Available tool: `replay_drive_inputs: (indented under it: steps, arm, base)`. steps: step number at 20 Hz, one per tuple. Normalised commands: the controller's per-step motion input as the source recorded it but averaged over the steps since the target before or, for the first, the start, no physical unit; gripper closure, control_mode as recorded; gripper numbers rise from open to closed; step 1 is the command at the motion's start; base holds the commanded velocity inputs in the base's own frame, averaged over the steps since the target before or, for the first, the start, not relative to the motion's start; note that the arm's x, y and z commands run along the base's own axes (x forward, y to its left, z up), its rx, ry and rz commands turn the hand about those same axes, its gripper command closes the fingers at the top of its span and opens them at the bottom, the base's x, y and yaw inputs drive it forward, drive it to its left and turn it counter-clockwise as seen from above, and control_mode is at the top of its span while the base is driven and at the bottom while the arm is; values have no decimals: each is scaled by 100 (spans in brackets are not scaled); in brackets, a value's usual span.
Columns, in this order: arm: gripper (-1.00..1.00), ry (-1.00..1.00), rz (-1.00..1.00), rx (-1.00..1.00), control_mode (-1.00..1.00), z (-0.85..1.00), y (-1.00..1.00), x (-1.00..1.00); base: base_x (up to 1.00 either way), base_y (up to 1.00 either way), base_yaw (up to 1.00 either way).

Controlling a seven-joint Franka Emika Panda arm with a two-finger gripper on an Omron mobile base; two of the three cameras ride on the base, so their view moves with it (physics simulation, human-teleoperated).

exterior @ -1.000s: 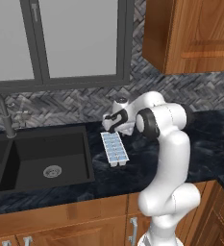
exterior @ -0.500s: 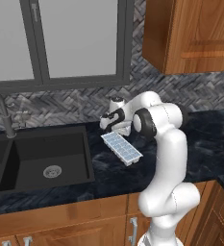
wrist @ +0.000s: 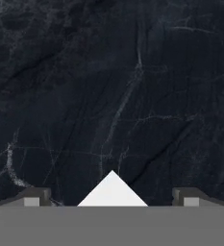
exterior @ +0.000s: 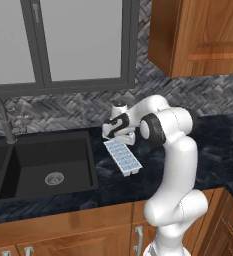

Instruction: The ice cube tray has been filled with water. Take the tray and place it in the freezer to make ice. Close the freezer door after placing the tray.

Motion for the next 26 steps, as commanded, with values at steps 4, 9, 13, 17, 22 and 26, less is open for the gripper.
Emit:
replay_drive_inputs:
  steps: [4,9,13,17,22,26]
  arm:
    - [-100,7,-3,0,-100,-29,24,-82]
    - [-100,6,-4,0,-100,-18,22,-77]
    - [-100,3,-5,0,-100,-9,19,-84]
    - [-100,0,-6,0,-100,0,12,-90]
    - [-100,0,-6,0,-100,0,14,-84]
    - [-100,0,-7,0,-100,0,8,-49]
  base:
    - [0,0,0]
    - [0,0,0]
    - [0,0,0]
    - [0,0,0]
    - [0,0,0]
    - [0,0,0]
